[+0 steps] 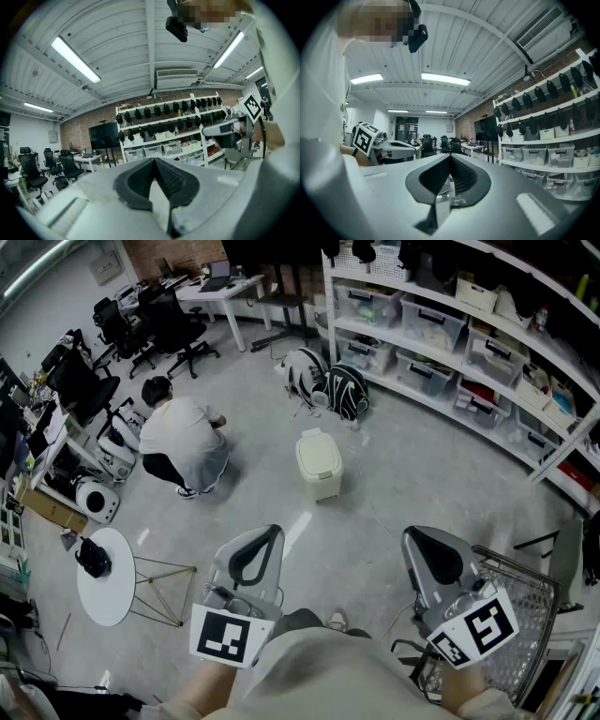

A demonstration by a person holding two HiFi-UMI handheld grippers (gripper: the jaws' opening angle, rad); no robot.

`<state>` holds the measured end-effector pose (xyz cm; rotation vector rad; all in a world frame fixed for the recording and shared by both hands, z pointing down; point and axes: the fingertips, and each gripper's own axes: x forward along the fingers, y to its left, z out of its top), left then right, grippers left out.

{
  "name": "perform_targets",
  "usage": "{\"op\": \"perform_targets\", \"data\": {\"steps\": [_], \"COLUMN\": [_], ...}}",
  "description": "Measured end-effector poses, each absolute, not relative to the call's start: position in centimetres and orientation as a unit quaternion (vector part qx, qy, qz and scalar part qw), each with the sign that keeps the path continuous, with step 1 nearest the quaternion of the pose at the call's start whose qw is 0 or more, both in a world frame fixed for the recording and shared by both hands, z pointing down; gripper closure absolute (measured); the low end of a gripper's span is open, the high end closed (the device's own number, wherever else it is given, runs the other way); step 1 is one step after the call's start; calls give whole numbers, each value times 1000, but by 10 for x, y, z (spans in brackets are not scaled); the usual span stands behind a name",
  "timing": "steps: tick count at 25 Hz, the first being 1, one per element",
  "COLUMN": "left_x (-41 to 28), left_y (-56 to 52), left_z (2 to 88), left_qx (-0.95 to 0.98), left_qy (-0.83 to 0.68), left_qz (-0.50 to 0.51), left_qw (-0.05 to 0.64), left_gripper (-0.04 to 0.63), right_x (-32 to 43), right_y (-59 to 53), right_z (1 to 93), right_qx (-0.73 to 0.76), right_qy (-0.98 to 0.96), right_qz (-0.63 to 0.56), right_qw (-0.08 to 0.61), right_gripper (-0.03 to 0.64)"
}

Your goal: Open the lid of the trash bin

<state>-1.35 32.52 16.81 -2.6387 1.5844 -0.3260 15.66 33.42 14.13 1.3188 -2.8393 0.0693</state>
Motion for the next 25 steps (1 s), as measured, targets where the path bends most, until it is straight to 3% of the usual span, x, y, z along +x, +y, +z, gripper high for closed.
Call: {"op": "perform_targets", "data": {"steps": [25], "left_x": [-16], "left_y": [309], "left_z": [162], "left_qx": [-847], "left_qy": [523], "left_qz": [-91], "left_qw": [25], "left_gripper": [594], "right_x": [150], "right_y": [318], "right_z": [147], "right_qx": [405], "right_qy": [-914], "right_qz": [31], "right_qw": [-3], "right_gripper": [614]}}
